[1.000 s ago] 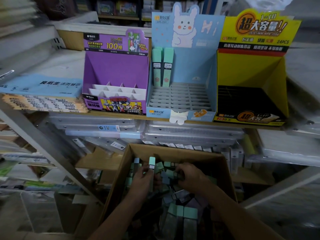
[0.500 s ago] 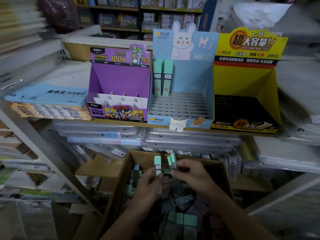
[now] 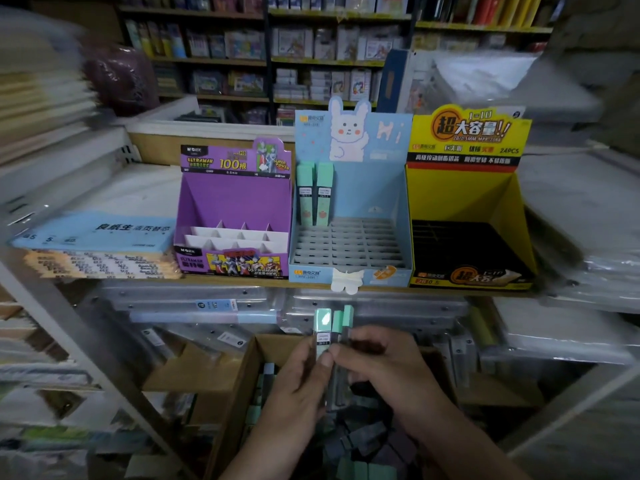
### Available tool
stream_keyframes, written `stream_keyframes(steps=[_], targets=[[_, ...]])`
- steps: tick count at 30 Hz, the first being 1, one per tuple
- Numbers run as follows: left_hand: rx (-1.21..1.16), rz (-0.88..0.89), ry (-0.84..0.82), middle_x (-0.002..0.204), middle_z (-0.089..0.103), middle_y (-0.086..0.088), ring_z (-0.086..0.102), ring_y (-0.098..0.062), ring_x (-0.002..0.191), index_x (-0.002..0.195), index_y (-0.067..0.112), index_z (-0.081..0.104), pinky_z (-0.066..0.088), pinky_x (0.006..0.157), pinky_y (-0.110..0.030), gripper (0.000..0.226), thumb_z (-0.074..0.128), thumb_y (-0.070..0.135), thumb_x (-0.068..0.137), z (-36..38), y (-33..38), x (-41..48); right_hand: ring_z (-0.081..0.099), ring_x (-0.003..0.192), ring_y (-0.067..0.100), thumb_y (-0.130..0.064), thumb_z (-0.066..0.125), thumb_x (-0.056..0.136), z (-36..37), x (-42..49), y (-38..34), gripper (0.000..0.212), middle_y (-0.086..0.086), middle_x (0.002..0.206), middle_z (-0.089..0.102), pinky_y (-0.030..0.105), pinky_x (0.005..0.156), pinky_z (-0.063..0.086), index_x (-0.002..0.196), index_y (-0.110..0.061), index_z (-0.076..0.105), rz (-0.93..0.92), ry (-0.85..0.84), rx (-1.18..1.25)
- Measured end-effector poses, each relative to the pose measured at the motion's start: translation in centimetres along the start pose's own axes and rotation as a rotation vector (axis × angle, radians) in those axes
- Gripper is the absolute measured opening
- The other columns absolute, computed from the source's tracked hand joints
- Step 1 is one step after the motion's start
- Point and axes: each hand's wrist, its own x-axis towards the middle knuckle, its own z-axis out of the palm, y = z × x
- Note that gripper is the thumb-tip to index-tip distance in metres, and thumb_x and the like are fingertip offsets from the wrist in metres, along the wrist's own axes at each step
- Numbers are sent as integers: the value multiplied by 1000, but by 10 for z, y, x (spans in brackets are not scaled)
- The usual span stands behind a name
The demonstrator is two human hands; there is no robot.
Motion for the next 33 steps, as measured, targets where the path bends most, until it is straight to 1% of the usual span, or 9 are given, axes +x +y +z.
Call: stream_keyframes(steps=[7,10,13,16,19,22,25,30,33], targets=[[-8,217,-112,129,71,0,69,-21,116,126,39,65,59,81,-29,34,64,26,95,2,36,-5,75,93,26,-33,79,84,-2,-5,-42,24,6,100,77,44,80,62,104,-20,77,-75,-57,76],[-42,281,-85,125,73,-6,70,-24,115,122,35,69,59,84,-32,30,67,22,95,0,48,-2,75,96,26,-24,68,94,-2,-7,-63,18,6,105,77,43,81,62,110,-19,76,-131,-133,94],[-68,303,-49,118,75,-12,72,-30,109,119,28,71,60,87,-42,26,67,24,94,-3,59,2,74,96,24,-25,66,94,-6,-4,-81,16,4,100,77,46,87,61,106,-21,76,-158,-102,42],[-74,326,8,101,78,-13,74,-24,82,118,21,70,59,63,-32,29,66,26,90,-9,73,7,70,94,40,-27,71,83,-11,4,-96,22,19,92,73,57,87,58,95,-9,74,-204,-51,27],[-84,347,40,99,77,-14,71,-21,72,113,30,71,54,55,-26,28,62,28,87,-14,88,13,73,94,33,-24,71,83,-18,15,-113,18,15,94,75,50,86,59,96,-12,76,-270,-27,58],[-97,373,69,98,76,-15,67,-21,68,108,35,72,51,53,-27,24,62,29,87,-17,97,20,74,86,29,-16,64,94,-23,30,-126,12,14,94,77,31,72,60,98,-16,76,-314,-25,99],[-108,381,94,98,76,-15,66,-21,68,100,35,75,50,53,-29,18,65,31,86,-18,104,27,67,74,19,-21,59,97,-22,44,-134,15,9,91,77,30,67,53,97,-19,74,-327,-28,97],[-118,379,103,99,77,-16,67,-20,67,98,31,75,52,54,-29,18,67,34,82,-19,114,33,62,59,6,-36,51,102,-21,62,-133,35,-1,74,72,16,49,45,93,-11,75,-215,-14,134],[-114,383,109,98,76,-16,67,-19,67,95,31,76,51,54,-32,16,65,32,83,-17,120,35,59,51,2,-30,52,101,-21,71,-136,33,-5,65,68,12,43,42,96,-4,73,-142,-2,164]])
